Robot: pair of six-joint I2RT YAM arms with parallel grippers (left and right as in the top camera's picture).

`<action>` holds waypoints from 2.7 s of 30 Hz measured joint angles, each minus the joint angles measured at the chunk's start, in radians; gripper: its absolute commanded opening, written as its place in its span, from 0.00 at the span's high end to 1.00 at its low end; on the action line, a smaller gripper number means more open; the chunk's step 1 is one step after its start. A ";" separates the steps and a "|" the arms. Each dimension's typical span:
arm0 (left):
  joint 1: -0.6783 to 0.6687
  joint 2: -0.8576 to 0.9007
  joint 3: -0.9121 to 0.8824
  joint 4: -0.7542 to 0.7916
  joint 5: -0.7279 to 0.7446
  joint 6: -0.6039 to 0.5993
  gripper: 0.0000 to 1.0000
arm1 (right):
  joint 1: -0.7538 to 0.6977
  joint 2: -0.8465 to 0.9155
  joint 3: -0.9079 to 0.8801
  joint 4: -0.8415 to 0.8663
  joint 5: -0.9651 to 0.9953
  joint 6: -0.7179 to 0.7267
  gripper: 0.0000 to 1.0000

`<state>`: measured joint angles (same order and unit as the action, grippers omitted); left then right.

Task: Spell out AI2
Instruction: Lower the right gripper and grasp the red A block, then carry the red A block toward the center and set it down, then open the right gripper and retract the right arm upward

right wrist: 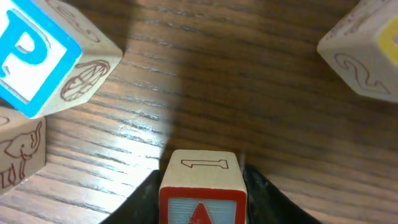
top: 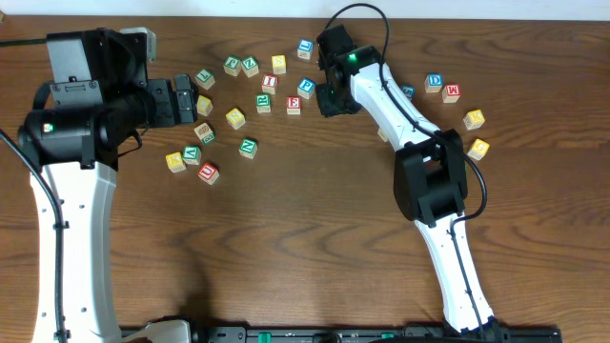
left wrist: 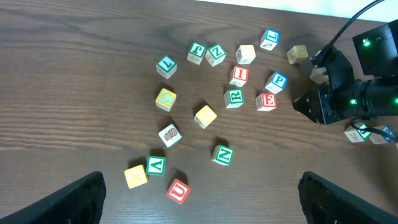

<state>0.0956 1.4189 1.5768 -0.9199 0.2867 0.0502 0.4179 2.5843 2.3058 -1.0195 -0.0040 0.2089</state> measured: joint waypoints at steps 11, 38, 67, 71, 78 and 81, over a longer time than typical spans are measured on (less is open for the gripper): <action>0.000 0.000 0.000 0.000 0.000 0.000 0.02 | -0.002 0.000 0.011 -0.034 0.000 0.047 0.77; 0.000 0.000 0.000 0.000 0.000 0.000 0.02 | 0.169 -0.093 -0.014 -0.269 -0.034 0.286 0.87; 0.000 0.000 0.000 0.000 0.000 0.000 0.02 | 0.259 -0.108 -0.181 -0.151 -0.021 0.438 0.59; 0.000 0.000 0.000 0.000 0.000 0.000 0.02 | 0.257 -0.108 -0.179 -0.154 -0.021 0.429 0.50; 0.000 0.000 0.000 0.000 0.000 0.000 0.02 | 0.217 -0.111 -0.066 -0.229 -0.022 0.356 0.40; 0.000 0.000 0.000 0.000 0.000 0.000 0.02 | 0.190 -0.113 0.024 -0.289 -0.026 0.319 0.39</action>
<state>0.0956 1.4189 1.5768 -0.9203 0.2867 0.0502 0.6083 2.4710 2.3295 -1.3087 -0.0296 0.5274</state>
